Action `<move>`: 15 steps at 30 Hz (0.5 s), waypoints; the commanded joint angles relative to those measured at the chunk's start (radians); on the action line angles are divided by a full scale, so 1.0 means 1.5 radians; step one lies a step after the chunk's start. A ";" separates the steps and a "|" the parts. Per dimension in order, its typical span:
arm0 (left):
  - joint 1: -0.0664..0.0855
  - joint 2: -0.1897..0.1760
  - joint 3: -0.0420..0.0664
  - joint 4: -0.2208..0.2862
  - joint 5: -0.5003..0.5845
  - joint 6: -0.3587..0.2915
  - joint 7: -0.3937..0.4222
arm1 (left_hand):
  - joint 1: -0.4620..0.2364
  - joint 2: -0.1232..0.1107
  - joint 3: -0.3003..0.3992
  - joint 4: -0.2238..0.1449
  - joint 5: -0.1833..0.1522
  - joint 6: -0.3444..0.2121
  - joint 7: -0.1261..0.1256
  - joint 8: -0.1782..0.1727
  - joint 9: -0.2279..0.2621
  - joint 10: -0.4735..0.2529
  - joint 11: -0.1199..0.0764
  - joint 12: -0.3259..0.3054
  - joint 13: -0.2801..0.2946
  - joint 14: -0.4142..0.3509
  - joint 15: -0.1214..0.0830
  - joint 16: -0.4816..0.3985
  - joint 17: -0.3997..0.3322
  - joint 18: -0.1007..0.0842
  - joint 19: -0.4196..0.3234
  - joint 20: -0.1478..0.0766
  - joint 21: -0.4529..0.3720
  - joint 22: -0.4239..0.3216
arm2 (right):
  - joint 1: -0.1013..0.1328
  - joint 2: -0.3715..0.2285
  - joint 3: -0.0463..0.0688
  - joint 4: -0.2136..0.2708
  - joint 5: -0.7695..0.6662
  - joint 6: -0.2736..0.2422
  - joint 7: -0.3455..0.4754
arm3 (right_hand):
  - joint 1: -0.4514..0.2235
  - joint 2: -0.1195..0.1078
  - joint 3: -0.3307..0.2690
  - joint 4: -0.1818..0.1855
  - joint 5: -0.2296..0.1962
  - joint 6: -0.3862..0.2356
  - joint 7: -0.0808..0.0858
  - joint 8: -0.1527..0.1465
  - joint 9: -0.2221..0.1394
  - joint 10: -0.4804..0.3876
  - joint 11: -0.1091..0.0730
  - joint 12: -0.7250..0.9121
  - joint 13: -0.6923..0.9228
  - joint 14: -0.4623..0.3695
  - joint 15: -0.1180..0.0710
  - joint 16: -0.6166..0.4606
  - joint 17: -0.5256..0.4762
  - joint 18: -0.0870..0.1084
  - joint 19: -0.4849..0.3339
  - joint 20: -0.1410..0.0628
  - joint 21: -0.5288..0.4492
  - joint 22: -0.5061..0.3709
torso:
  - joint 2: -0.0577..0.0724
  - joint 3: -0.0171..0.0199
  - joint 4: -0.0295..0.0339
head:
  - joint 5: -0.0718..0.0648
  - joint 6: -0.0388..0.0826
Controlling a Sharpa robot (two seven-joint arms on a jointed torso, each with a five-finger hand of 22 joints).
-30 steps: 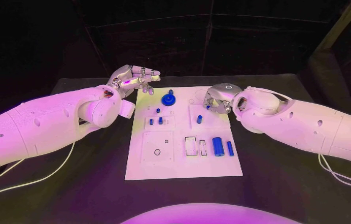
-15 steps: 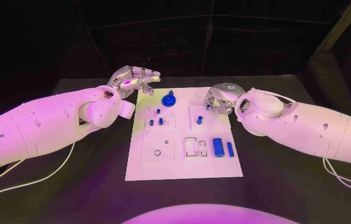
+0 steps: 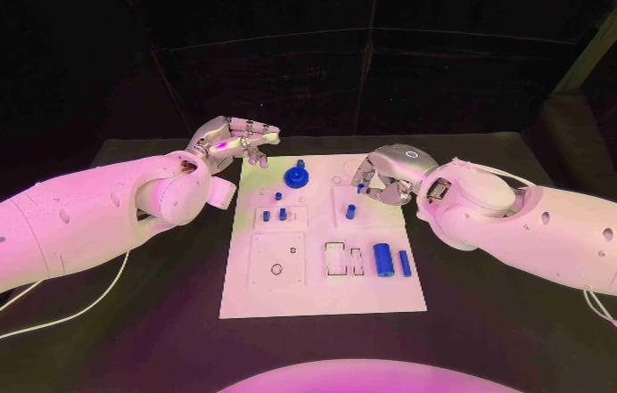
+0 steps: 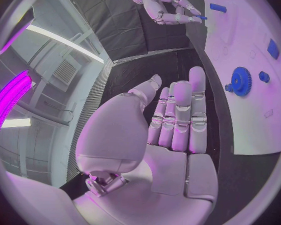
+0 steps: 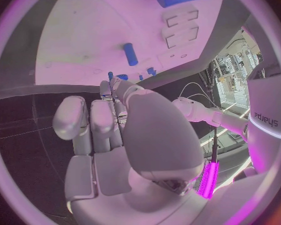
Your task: Assemble the parts on the task board
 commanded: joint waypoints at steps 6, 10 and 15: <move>0.001 0.000 0.001 0.001 0.003 0.004 0.013 | -0.008 0.000 -0.009 0.003 0.001 -0.005 0.000 0.004 -0.001 -0.006 0.000 0.005 0.002 -0.005 0.002 -0.003 -0.001 0.013 -0.001 0.003 -0.006 -0.003 | 0.002 0.009 0.001 0.052 0.016 -0.074 0.017 | -0.008 0.000 0.011 -0.005 0.012 0.002 0.001 -0.003 0.000 0.004 0.000 -0.005 0.001 0.012 -0.004 0.005 0.001 -0.006 0.004 0.000 0.004 0.000 | 0.001 -0.0001 0.0010 | 0.012 -0.002; 0.001 0.000 0.001 0.001 0.003 0.003 0.014 | -0.008 0.000 -0.009 0.003 0.001 -0.005 0.000 0.004 -0.001 -0.006 0.000 0.005 0.002 -0.005 0.002 -0.003 -0.001 0.013 -0.001 0.003 -0.006 -0.003 | 0.001 0.023 0.001 0.064 0.015 -0.083 0.030 | -0.010 -0.001 0.015 -0.009 0.014 0.001 0.001 -0.004 0.000 0.004 0.001 -0.006 0.001 0.012 -0.004 0.006 0.001 -0.006 0.004 0.000 0.004 0.000 | 0.000 -0.0005 0.0003 | 0.022 -0.005; 0.001 0.001 0.001 0.003 0.003 0.002 0.014 | -0.009 0.000 -0.011 0.003 0.001 -0.005 0.000 0.005 -0.001 -0.007 0.000 0.006 0.003 -0.005 0.002 -0.002 -0.001 0.013 -0.001 0.003 -0.007 -0.003 | -0.004 0.057 0.000 0.053 0.015 -0.065 0.039 | -0.011 -0.002 0.016 -0.010 0.014 0.001 0.002 -0.004 0.000 0.003 0.001 -0.007 0.001 0.012 -0.004 0.006 0.002 -0.006 0.004 0.001 0.004 -0.001 | 0.001 -0.0018 0.0011 | 0.034 -0.010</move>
